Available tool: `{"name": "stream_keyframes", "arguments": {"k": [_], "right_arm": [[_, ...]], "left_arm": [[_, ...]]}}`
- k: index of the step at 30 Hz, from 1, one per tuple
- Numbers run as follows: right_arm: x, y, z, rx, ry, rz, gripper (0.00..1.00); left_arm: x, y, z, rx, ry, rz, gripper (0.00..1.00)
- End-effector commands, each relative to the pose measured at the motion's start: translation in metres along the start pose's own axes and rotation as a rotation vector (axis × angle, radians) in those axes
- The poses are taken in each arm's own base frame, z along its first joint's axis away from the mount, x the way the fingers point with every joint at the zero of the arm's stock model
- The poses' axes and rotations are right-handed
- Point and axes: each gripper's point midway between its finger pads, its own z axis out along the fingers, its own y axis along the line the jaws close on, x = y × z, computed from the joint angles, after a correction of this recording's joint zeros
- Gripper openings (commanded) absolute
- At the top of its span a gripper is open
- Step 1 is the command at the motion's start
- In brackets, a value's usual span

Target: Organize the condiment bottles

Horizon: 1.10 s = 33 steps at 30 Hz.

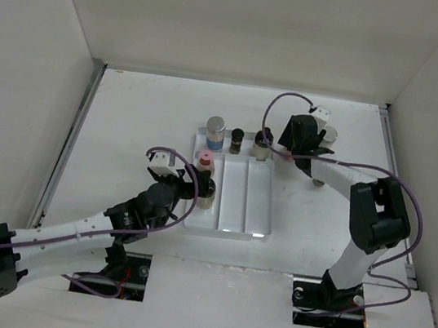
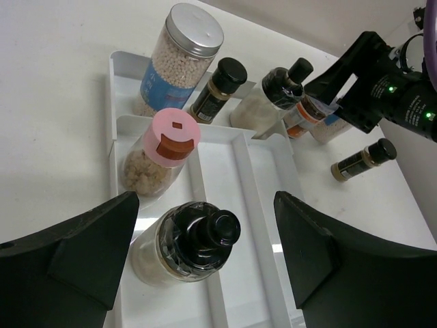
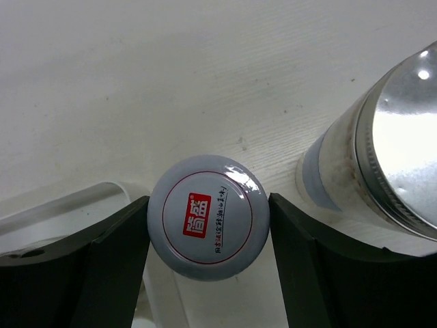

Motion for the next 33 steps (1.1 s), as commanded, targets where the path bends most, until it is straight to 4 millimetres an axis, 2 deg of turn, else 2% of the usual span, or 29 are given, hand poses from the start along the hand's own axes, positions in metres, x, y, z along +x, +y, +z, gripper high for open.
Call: {"name": "stream_keyframes", "arguments": {"k": [1,3,5,8,11,14,15,16,17,21,23,25,29,33], "right_arm": [[-0.012,0.012,0.004,-0.018,-0.02,0.036,0.7],[-0.011,0.008,0.0,-0.013,-0.027,0.043,0.56],[-0.018,0.003,-0.012,-0.009,-0.059,0.06,0.5],[-0.035,0.0,-0.043,-0.012,-0.14,0.079,0.48],[-0.053,-0.008,-0.083,-0.006,-0.228,0.085,0.48],[-0.059,-0.008,-0.12,-0.045,-0.28,0.088,0.48],[-0.058,-0.001,-0.132,-0.084,-0.281,0.084,0.48],[-0.046,0.027,-0.158,-0.208,-0.27,0.071,0.48],[-0.046,0.028,-0.159,-0.209,-0.27,0.07,0.48],[-0.018,0.095,-0.196,-0.432,-0.243,0.029,0.49],[-0.008,0.125,-0.204,-0.509,-0.224,0.01,0.49],[-0.003,0.145,-0.2,-0.529,-0.205,-0.007,0.49],[0.007,0.165,-0.184,-0.52,-0.184,-0.036,0.49],[0.017,0.173,-0.168,-0.49,-0.176,-0.077,0.49]], "left_arm": [[-0.004,-0.001,0.0,0.012,-0.012,-0.002,0.8],[-0.006,-0.002,-0.001,0.011,-0.014,-0.003,0.8],[-0.009,0.001,-0.001,0.003,-0.023,-0.003,0.8],[-0.015,0.015,0.003,-0.036,-0.053,0.014,0.84],[-0.022,0.028,0.004,-0.057,-0.082,0.006,0.88],[-0.03,0.037,-0.001,-0.055,-0.123,-0.018,0.89],[-0.031,0.041,-0.002,-0.061,-0.136,-0.024,0.9],[-0.032,0.053,-0.006,-0.079,-0.159,-0.029,0.95],[-0.031,0.055,-0.006,-0.081,-0.161,-0.03,0.95],[-0.03,0.077,-0.014,-0.12,-0.221,-0.063,0.96],[-0.029,0.083,-0.017,-0.129,-0.246,-0.073,0.97],[-0.026,0.087,-0.017,-0.136,-0.251,-0.065,0.98],[-0.021,0.091,-0.016,-0.142,-0.242,-0.038,0.98],[-0.022,0.089,-0.016,-0.129,-0.255,-0.046,0.98]]}}
